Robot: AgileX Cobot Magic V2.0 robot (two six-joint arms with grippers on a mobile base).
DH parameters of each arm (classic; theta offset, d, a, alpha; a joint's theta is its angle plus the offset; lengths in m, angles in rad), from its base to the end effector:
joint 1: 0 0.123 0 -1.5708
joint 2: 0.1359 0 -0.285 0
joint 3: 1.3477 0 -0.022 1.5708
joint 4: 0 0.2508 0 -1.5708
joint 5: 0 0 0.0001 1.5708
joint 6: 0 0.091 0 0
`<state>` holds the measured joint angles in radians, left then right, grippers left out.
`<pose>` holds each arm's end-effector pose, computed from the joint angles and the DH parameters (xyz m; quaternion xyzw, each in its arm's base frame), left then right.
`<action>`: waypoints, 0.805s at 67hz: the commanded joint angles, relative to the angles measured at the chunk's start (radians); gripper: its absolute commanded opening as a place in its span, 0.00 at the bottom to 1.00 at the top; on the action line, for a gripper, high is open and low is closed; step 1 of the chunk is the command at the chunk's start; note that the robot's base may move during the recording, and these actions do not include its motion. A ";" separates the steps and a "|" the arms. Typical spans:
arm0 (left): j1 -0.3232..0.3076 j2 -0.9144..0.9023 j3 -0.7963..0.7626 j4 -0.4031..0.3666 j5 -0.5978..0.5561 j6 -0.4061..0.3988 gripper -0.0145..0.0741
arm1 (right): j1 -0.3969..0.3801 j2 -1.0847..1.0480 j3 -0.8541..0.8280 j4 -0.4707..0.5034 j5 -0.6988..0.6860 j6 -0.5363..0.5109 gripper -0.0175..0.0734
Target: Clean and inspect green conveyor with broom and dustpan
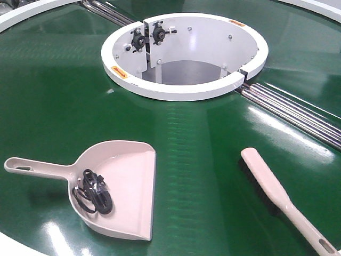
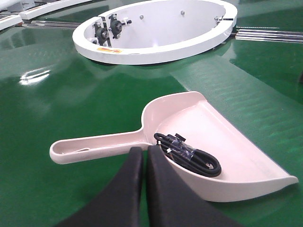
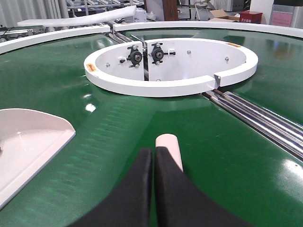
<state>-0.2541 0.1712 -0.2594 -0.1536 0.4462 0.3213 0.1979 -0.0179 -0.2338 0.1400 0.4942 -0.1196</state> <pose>0.0556 -0.0207 0.2506 0.1916 0.7711 -0.0479 0.6054 0.0341 0.0130 0.2469 -0.0949 0.7524 0.0906 0.6455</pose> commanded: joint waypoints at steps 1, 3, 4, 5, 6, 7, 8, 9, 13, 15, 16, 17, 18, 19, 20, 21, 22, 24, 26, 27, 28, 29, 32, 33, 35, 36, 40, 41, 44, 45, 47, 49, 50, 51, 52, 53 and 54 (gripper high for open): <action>-0.004 0.010 -0.012 -0.010 -0.073 -0.009 0.15 | -0.003 -0.008 -0.024 0.003 -0.081 0.001 0.18; -0.002 0.009 -0.003 -0.006 -0.073 -0.009 0.15 | -0.003 -0.008 -0.024 0.003 -0.081 0.001 0.18; 0.000 0.009 -0.001 -0.006 -0.073 -0.009 0.15 | -0.003 -0.008 -0.024 0.003 -0.081 0.001 0.18; 0.004 0.009 0.008 -0.007 -0.080 -0.009 0.15 | -0.003 -0.008 -0.024 0.003 -0.081 0.001 0.18; 0.007 0.009 0.013 -0.007 -0.086 -0.009 0.15 | -0.003 -0.008 -0.024 0.003 -0.081 0.001 0.18; 0.012 0.008 0.020 -0.007 -0.093 -0.009 0.15 | -0.003 -0.008 -0.024 0.003 -0.081 0.001 0.18; 0.018 0.006 0.029 -0.006 -0.102 -0.010 0.15 | -0.003 -0.008 -0.024 0.003 -0.081 0.001 0.18; 0.022 0.003 0.036 -0.006 -0.109 -0.010 0.15 | -0.003 -0.008 -0.024 0.003 -0.081 0.001 0.18; 0.043 -0.019 0.082 -0.006 -0.155 -0.014 0.15 | -0.003 -0.008 -0.024 0.003 -0.081 0.001 0.18; 0.055 -0.036 0.106 -0.004 -0.201 -0.027 0.15 | -0.003 -0.008 -0.024 0.003 -0.081 0.001 0.18; 0.060 -0.044 0.125 -0.003 -0.220 -0.039 0.15 | -0.003 -0.008 -0.024 0.003 -0.081 0.001 0.18; 0.065 -0.052 0.138 0.003 -0.251 -0.050 0.15 | -0.003 -0.008 -0.024 0.002 -0.082 0.001 0.18; 0.071 -0.064 0.159 0.011 -0.273 -0.072 0.15 | -0.003 -0.008 -0.024 0.002 -0.082 0.001 0.18; 0.076 -0.073 0.173 0.019 -0.308 -0.089 0.15 | -0.003 -0.008 -0.024 0.002 -0.082 0.001 0.18; 0.081 -0.087 0.194 0.035 -0.331 -0.117 0.15 | -0.003 -0.008 -0.024 0.002 -0.082 0.001 0.18; 0.085 -0.096 0.209 0.046 -0.366 -0.137 0.15 | -0.003 -0.008 -0.024 0.002 -0.083 0.001 0.18; 0.089 -0.105 0.223 0.064 -0.388 -0.156 0.15 | -0.003 -0.008 -0.024 0.002 -0.083 0.001 0.18; 0.094 -0.128 0.260 0.093 -0.440 -0.206 0.15 | -0.003 -0.008 -0.024 0.002 -0.083 0.001 0.18; 0.098 -0.150 0.289 0.116 -0.479 -0.242 0.15 | -0.003 -0.008 -0.024 0.002 -0.083 0.001 0.18; 0.099 -0.164 0.318 0.134 -0.505 -0.267 0.15 | -0.003 -0.008 -0.024 0.002 -0.083 0.001 0.18; 0.099 -0.168 0.323 0.137 -0.520 -0.282 0.15 | -0.003 -0.008 -0.024 0.002 -0.083 0.001 0.18; 0.099 -0.183 0.327 0.154 -0.517 -0.297 0.15 | -0.003 -0.008 -0.024 0.002 -0.083 0.001 0.18; 0.097 -0.203 0.318 0.166 -0.452 -0.330 0.15 | -0.003 -0.008 -0.024 0.002 -0.083 0.001 0.18; 0.097 -0.201 0.318 0.170 -0.446 -0.333 0.15 | -0.003 -0.008 -0.024 0.002 -0.083 0.001 0.18; 0.097 -0.198 0.318 0.169 -0.446 -0.334 0.15 | -0.003 -0.008 -0.024 0.003 -0.083 0.001 0.18; 0.097 -0.198 0.318 0.169 -0.435 -0.334 0.15 | -0.003 -0.008 -0.024 0.003 -0.083 0.001 0.18; 0.097 -0.199 0.318 0.169 -0.424 -0.330 0.15 | -0.003 -0.008 -0.024 0.003 -0.083 0.001 0.18; 0.098 -0.199 0.318 0.169 -0.424 -0.328 0.15 | -0.003 -0.008 -0.024 0.003 -0.083 0.001 0.18; 0.098 -0.199 0.318 0.169 -0.426 -0.321 0.15 | -0.003 -0.008 -0.024 0.003 -0.083 0.001 0.18; 0.098 -0.199 0.318 0.169 -0.426 -0.321 0.15 | -0.003 -0.008 -0.024 0.003 -0.083 0.001 0.18; 0.098 -0.199 0.318 0.169 -0.430 -0.321 0.15 | -0.003 -0.008 -0.024 0.003 -0.083 0.001 0.18; 0.098 -0.199 0.318 0.169 -0.433 -0.321 0.15 | -0.003 -0.008 -0.024 0.003 -0.083 0.001 0.18; 0.098 -0.199 0.318 0.169 -0.434 -0.321 0.15 | -0.003 -0.008 -0.024 0.003 -0.083 0.001 0.18; 0.098 -0.199 0.318 0.169 -0.434 -0.321 0.15 | -0.003 -0.008 -0.024 0.003 -0.083 0.001 0.18; 0.098 -0.199 0.318 0.169 -0.434 -0.321 0.15 | -0.003 -0.008 -0.024 0.003 -0.083 0.001 0.18; 0.098 -0.199 0.318 0.169 -0.434 -0.321 0.15 | -0.003 -0.008 -0.024 0.003 -0.083 0.001 0.18; 0.098 -0.199 0.318 0.169 -0.434 -0.321 0.15 | -0.003 -0.008 -0.024 0.003 -0.083 0.001 0.18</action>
<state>-0.1589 -0.0129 0.0274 0.0145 0.0903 0.0080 0.1979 -0.0179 -0.2338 0.1411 0.4942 -0.1196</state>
